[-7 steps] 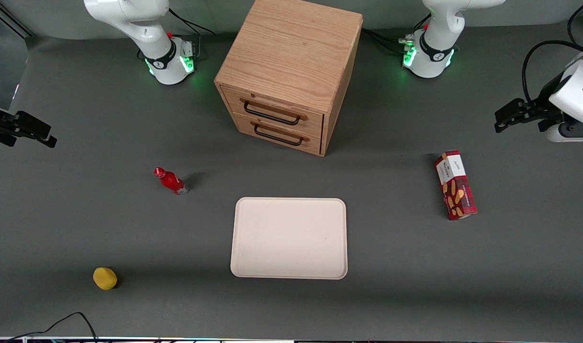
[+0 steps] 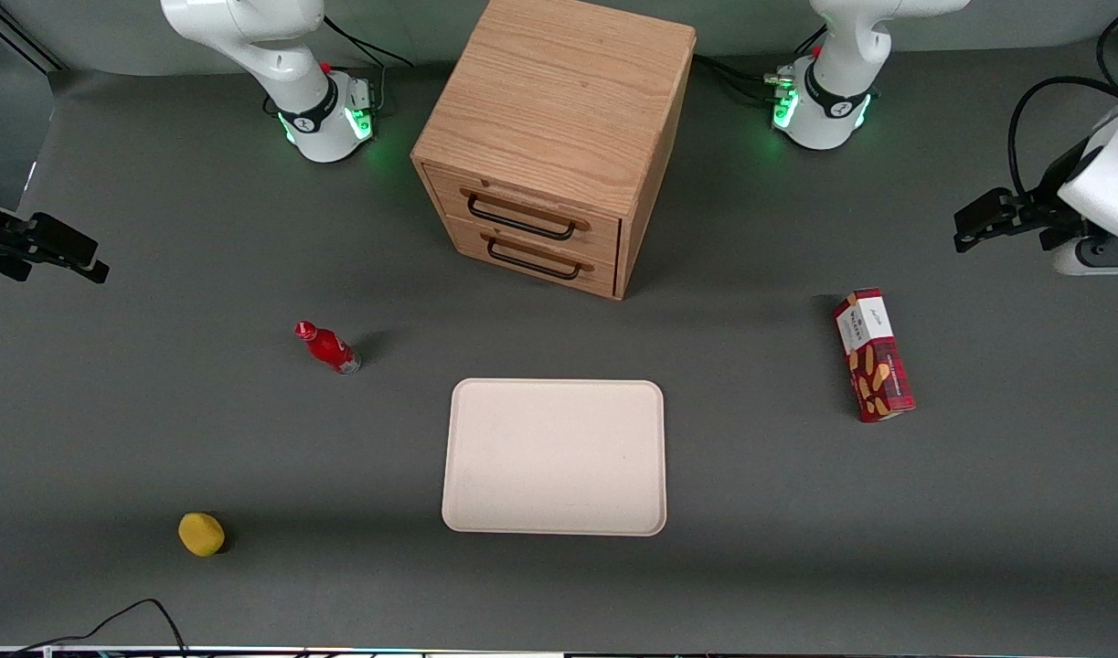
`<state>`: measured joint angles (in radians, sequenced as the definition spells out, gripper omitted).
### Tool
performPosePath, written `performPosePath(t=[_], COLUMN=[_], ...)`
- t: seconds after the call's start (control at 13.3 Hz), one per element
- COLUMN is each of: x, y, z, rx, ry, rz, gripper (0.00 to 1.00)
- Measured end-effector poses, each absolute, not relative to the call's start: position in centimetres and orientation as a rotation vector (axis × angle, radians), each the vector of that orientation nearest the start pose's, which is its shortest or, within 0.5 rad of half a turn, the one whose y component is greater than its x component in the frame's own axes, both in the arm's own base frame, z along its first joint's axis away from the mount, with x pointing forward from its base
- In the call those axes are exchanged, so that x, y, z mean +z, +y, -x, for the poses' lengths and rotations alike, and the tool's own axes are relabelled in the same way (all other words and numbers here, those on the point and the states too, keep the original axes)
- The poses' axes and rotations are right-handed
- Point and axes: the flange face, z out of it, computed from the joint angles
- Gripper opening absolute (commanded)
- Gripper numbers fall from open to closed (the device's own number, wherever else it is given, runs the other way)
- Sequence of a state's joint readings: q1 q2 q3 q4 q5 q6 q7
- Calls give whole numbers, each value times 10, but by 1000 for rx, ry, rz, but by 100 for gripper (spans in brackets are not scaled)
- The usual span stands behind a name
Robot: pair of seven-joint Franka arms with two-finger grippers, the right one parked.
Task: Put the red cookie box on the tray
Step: 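Move the left gripper down over the red shortbread box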
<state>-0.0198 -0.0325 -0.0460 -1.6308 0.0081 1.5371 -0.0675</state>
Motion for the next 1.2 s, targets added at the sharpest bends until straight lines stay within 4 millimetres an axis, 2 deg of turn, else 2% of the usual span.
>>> performPosePath(t=[0.38,0.6,0.75,1.2], x=[597,573,542,417], y=[-26,-19,-10,2], z=[-544,-556,-565,-573], rx=[164,200,196,185], ry=[-27,-47,-69,-100], rz=[3117,3114,3116,3121], gripper=[100,100,100,100])
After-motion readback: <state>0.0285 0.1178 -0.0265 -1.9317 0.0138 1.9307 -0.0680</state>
